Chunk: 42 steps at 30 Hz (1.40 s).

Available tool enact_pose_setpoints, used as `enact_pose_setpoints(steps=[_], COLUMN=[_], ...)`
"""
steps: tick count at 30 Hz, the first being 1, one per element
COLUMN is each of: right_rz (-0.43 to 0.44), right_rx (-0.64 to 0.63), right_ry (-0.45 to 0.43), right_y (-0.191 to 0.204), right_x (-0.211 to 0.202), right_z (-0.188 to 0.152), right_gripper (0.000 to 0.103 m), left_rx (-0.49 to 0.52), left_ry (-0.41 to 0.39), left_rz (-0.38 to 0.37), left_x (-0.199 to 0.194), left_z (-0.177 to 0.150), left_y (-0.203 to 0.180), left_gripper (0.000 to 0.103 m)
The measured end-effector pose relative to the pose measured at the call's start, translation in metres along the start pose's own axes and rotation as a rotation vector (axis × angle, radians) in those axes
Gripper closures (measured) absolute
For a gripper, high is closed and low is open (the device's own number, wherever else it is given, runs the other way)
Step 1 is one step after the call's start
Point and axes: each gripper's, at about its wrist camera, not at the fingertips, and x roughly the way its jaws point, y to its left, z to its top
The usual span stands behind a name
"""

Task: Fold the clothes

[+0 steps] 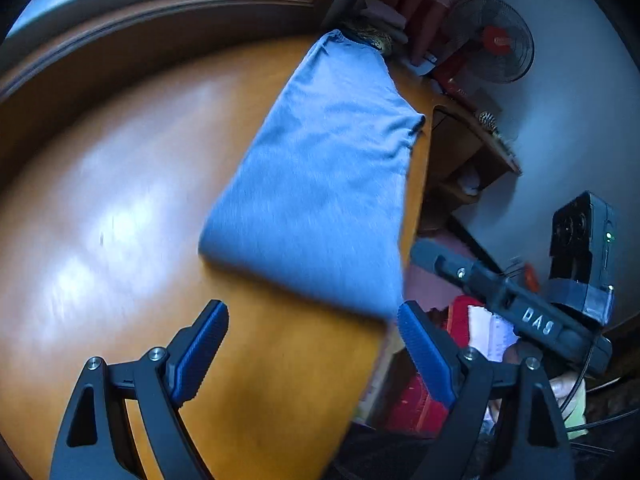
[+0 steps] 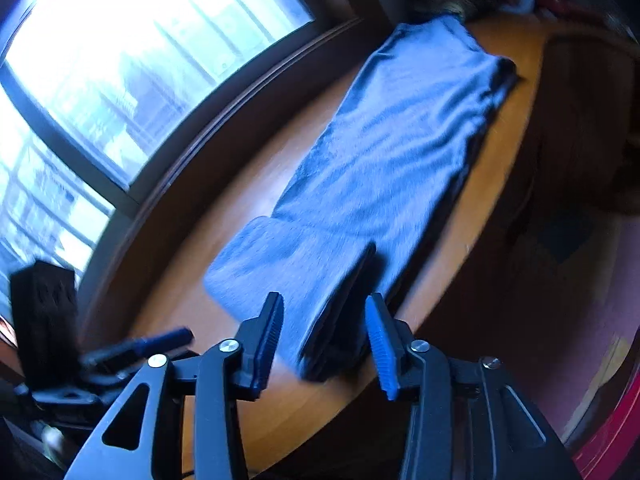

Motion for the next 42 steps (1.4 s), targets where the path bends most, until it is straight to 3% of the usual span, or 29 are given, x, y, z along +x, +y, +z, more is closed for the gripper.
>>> enact_pose_setpoints(steps=[2, 4, 5, 8, 10, 12, 17, 21, 24, 28, 33, 38, 42], right_rz=[-0.006, -0.027, -0.045, -0.047, -0.032, -0.036, -0.143, -0.254, -0.337, -0.357, -0.413, -0.461, -0.452], right_rx=[0.031, 0.049, 0.046, 0.04, 0.036, 0.026, -0.049, -0.178, -0.306, -0.491, -0.676, -0.636, -0.579], right_ry=[-0.015, -0.034, -0.049, -0.06, -0.052, -0.054, -0.1, -0.095, -0.036, 0.014, -0.018, -0.015, -0.008], right_y=[0.002, 0.004, 0.007, 0.012, 0.015, 0.019, 0.03, 0.037, 0.043, 0.058, 0.078, 0.072, 0.062], right_x=[-0.012, -0.023, -0.03, -0.045, -0.048, -0.053, -0.062, -0.039, -0.005, 0.028, 0.049, 0.064, 0.067], right_z=[-0.012, -0.021, -0.022, -0.029, -0.032, -0.034, -0.034, -0.027, -0.03, -0.05, -0.069, -0.062, -0.057], right_gripper=[0.036, 0.03, 0.027, 0.014, 0.014, 0.014, 0.014, 0.014, 0.015, 0.016, 0.017, 0.029, 0.032], left_rx=[-0.018, -0.028, -0.028, 0.04, 0.127, 0.194, 0.121, 0.068, 0.277, 0.524, 0.602, 0.668, 0.69], left_ry=[-0.011, -0.015, -0.013, 0.029, 0.079, 0.113, 0.062, 0.032, -0.086, -0.088, -0.06, -0.049, -0.051], left_rz=[0.027, 0.046, 0.052, 0.159, 0.213, 0.194, 0.077, -0.002, 0.121, 0.214, 0.202, 0.148, 0.117], left_x=[-0.007, -0.013, -0.016, -0.014, -0.007, -0.002, -0.012, -0.014, -0.014, 0.008, 0.031, 0.045, 0.055], left_z=[-0.008, -0.015, -0.017, -0.026, -0.034, -0.041, -0.036, -0.026, -0.01, -0.001, 0.012, 0.012, 0.016], left_y=[0.004, 0.006, 0.007, -0.006, -0.021, -0.031, -0.009, 0.015, 0.019, 0.025, 0.035, 0.028, 0.026], left_gripper=[0.016, 0.013, 0.003, 0.0, 0.0, 0.0, 0.0, 0.001, 0.001, 0.001, 0.001, 0.001, 0.001])
